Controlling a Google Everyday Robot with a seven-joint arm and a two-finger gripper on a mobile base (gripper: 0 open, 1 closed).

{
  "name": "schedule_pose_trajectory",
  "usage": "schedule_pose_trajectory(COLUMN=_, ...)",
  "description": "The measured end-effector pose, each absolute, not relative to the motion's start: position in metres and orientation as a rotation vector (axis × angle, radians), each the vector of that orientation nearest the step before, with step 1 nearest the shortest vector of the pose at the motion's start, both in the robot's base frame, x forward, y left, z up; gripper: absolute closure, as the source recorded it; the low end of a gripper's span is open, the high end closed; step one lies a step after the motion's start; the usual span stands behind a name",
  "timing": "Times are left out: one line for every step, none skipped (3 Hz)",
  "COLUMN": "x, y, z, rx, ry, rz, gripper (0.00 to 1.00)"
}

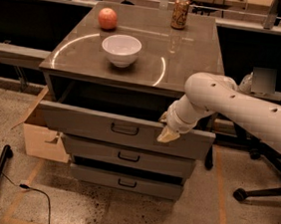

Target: Open top drawer

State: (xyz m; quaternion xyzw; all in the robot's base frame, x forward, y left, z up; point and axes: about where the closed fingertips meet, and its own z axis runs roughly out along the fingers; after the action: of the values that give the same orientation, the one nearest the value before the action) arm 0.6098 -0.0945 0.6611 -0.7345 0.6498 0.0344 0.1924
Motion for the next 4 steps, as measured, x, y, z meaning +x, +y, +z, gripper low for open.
schedule_pose_trajectory(x=0.597, y=-0.100, z=0.677, rx=-2.076, ry=1.842, rz=0.133, gripper=0.59)
schedule_pose_trajectory(x=0.597, y=-0.100, z=0.677, rx=-2.076, ry=1.842, rz=0.133, gripper=0.36)
schedule_pose_trajectory(x=0.582, y=-0.106, z=0.694, rx=-2.103, ry=1.862, rz=0.186, gripper=0.12)
schedule_pose_trajectory(x=0.547, y=-0.124, z=0.762, rx=-2.110, ry=1.906, rz=0.319, gripper=0.01)
